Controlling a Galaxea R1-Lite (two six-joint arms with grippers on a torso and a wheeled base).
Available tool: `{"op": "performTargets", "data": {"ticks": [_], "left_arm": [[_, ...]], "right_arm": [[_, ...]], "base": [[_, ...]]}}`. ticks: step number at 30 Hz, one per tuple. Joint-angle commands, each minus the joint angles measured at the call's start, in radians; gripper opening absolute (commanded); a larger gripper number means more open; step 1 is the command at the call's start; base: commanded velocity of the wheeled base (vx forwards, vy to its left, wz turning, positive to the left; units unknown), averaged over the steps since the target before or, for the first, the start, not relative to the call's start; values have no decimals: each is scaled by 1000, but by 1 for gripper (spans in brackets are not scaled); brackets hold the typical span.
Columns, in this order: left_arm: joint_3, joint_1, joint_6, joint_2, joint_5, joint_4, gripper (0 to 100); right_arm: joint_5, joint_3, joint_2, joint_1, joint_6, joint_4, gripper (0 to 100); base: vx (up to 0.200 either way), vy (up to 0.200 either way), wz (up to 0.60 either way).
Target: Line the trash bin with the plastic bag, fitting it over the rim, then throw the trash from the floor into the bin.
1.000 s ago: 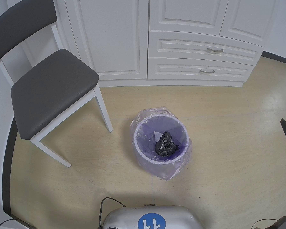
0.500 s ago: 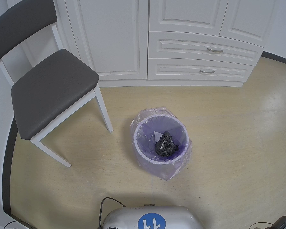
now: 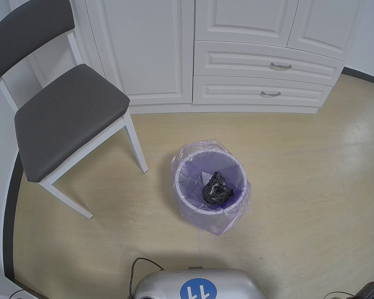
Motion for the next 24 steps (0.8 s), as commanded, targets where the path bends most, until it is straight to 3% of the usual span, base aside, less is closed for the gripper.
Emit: {"op": "performTargets", "data": {"ticks": [1,8,15,24], "left_arm": [[-25,19,-1,-67,0,40,100],[-37,38,-11,-122,0,106,100],[-37,45,-18,-159,0,129,100],[-17,83,-79,-213,-1,203,100]], "right_arm": [[-35,15,-42,-23,-2,1,100],[-78,7,-42,-30,-8,0,100],[-66,18,-82,-89,-11,18,100],[-66,21,-131,-106,-37,64,100]], "base": [[0,0,0],[0,0,0],[0,0,0],[0,0,0]]}}
